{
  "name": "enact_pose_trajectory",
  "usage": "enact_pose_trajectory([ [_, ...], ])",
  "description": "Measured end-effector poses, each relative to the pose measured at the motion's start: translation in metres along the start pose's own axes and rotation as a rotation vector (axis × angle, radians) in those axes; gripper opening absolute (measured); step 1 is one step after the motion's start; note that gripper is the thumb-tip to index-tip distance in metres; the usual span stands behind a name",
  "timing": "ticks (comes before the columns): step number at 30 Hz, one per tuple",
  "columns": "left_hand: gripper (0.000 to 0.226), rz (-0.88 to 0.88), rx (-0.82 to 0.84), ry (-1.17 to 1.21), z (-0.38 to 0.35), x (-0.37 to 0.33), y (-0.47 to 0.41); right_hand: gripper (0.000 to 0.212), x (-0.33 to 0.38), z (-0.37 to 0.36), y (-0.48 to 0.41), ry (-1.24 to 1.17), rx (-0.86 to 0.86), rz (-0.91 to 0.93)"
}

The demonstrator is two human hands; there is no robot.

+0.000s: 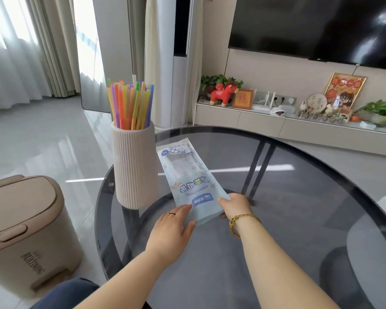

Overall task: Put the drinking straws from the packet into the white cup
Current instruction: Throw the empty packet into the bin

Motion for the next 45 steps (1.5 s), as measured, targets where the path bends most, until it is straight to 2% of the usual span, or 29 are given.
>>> enact_pose_trajectory([
  [4,0.048,0.035,-0.03,0.057,0.001,-0.001,0.003,0.025,-0.008,0.007,0.006,-0.088,-0.1,0.053],
  [8,0.049,0.115,-0.063,0.216,0.008,-0.002,0.009,0.025,-0.021,0.025,0.022,-0.486,-0.197,-0.031],
  [10,0.049,0.185,-0.108,0.345,0.014,-0.004,0.011,0.027,-0.023,0.034,0.032,-0.594,-0.214,-0.035],
  [13,0.048,0.259,-0.151,0.534,0.025,-0.014,0.015,0.035,-0.017,0.05,0.047,-0.659,-0.229,0.058],
  [16,0.05,0.259,-0.144,0.687,0.043,-0.035,0.018,0.03,-0.008,0.062,0.063,-0.736,-0.198,0.151],
  [20,0.052,0.298,-0.154,0.936,0.09,-0.05,0.023,0.033,0.006,0.069,0.087,-0.664,-0.081,0.263],
  [23,0.039,0.353,-0.252,1.035,0.131,-0.041,0.033,0.032,0.018,0.065,0.107,-0.612,0.023,0.309],
  [26,0.022,0.397,-0.397,1.026,0.164,-0.022,0.048,0.028,0.032,0.058,0.123,-0.589,0.058,0.341],
  [28,0.022,0.444,-0.387,0.996,0.177,-0.01,0.057,0.021,0.041,0.053,0.133,-0.604,0.015,0.356],
  [31,0.029,0.492,-0.368,0.995,0.187,0.0,0.065,0.021,0.048,0.051,0.144,-0.69,-0.129,0.381],
  [33,0.03,0.494,-0.355,1.019,0.187,-0.004,0.066,0.02,0.05,0.052,0.15,-0.7,-0.14,0.402],
  [37,0.039,0.449,-0.285,1.029,0.184,-0.018,0.065,0.027,0.053,0.051,0.163,-0.685,-0.067,0.461],
  [39,0.033,0.4,-0.283,1.071,0.186,-0.024,0.064,0.031,0.055,0.048,0.168,-0.634,0.003,0.492],
  [45,0.008,0.395,-0.495,1.184,0.208,-0.003,0.074,0.031,0.063,0.038,0.175,-0.458,0.157,0.537],
])
Point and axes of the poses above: each hand's wrist, its own y-axis away from the middle knuckle, its own z-axis out of the back of the hand, x = y × z, the point moved 2 cm from there along -y, towards the middle knuckle, and after that the axes turned 10 degrees about -x, right-handed, at the moved point
